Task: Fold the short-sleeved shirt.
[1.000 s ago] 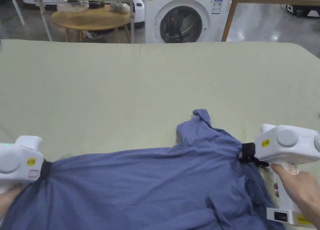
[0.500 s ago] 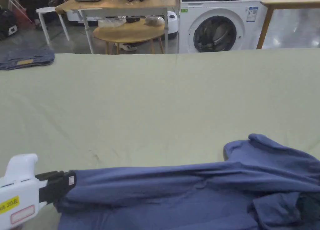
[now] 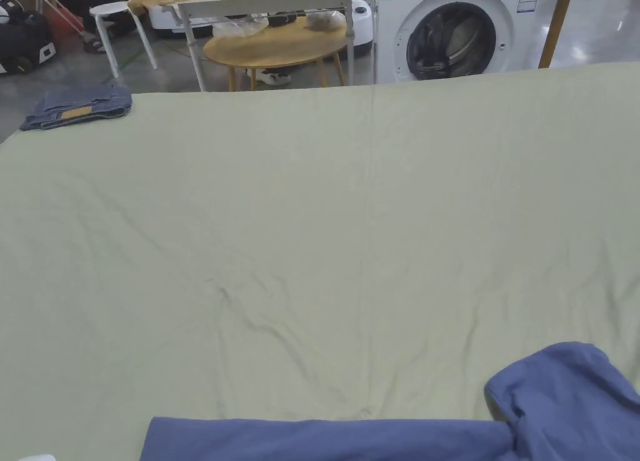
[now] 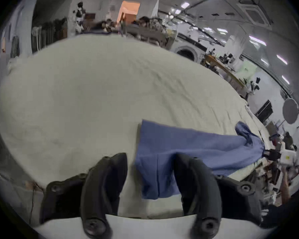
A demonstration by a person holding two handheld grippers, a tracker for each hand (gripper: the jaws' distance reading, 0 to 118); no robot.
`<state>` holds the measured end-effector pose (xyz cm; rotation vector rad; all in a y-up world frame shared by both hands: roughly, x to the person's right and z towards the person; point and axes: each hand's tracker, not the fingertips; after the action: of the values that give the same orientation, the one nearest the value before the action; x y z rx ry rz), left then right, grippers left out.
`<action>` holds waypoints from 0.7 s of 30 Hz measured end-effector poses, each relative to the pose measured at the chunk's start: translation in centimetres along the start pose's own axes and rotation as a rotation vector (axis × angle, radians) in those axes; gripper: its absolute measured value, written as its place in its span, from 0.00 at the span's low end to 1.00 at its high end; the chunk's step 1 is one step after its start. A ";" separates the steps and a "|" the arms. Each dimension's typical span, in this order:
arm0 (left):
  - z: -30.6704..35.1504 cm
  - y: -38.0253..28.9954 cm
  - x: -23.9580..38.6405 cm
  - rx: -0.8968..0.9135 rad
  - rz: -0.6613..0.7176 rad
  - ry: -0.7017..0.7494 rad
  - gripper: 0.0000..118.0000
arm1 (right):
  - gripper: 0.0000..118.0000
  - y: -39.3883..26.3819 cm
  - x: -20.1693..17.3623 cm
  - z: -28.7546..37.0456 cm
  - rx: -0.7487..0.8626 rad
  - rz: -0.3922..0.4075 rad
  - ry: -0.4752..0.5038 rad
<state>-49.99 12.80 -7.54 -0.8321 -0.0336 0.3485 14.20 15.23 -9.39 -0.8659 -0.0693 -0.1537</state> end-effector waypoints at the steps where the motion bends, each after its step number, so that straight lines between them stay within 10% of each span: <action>1: 1.0 0.2 0.3 0.045 -0.025 0.026 0.47 | 0.47 0.1 -0.1 0.5 0.023 0.019 -0.002; 8: 7.9 3.1 5.9 0.348 -0.150 -0.083 0.45 | 0.34 4.0 -4.2 6.0 0.313 0.090 0.129; 11: 9.5 4.2 8.8 0.428 -0.206 -0.127 0.00 | 0.04 5.7 -7.2 6.5 0.368 0.118 0.204; 21: 9.3 5.7 8.4 0.396 -0.129 -0.197 0.00 | 0.00 6.2 -11.6 5.1 0.365 0.214 0.319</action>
<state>-45.22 25.65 -6.30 -0.3996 -0.1947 0.3010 3.78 24.30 -12.22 -0.4726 0.2860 -0.0733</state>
